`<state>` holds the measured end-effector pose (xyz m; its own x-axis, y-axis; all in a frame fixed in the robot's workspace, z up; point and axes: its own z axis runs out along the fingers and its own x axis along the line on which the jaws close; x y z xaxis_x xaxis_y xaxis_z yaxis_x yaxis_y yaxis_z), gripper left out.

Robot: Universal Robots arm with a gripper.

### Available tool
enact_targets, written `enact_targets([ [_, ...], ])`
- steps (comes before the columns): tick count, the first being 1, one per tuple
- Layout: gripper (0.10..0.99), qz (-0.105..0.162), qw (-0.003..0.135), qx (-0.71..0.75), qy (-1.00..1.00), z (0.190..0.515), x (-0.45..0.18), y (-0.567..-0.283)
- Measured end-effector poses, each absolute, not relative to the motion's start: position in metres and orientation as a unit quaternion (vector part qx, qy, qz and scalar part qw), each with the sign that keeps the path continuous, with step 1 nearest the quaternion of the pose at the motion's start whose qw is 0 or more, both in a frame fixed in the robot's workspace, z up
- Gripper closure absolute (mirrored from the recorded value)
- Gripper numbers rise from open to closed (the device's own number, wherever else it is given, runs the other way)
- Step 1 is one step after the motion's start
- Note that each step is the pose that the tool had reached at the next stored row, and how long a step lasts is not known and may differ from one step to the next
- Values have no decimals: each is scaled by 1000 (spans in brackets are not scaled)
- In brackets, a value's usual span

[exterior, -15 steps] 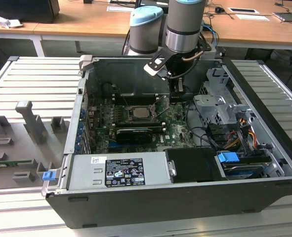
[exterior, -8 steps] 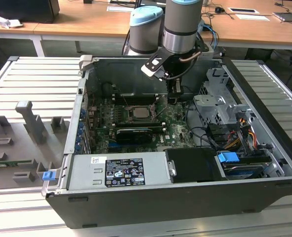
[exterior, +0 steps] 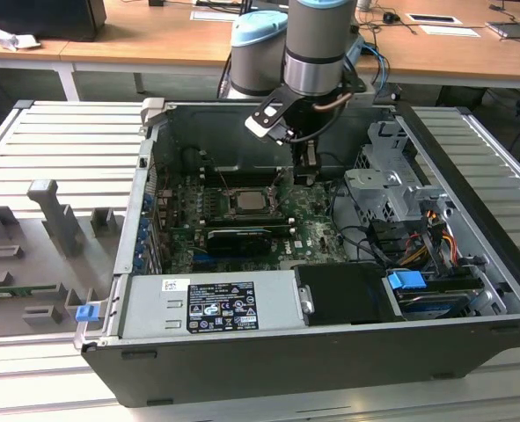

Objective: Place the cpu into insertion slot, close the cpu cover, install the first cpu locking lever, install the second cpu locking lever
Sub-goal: 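Close the cpu cover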

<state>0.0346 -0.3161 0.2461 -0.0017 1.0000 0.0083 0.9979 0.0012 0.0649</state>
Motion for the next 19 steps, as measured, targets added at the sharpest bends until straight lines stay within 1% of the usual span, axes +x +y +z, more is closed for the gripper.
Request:
enact_targets([
  [19,980,26,20,706,707,245,1,-316],
])
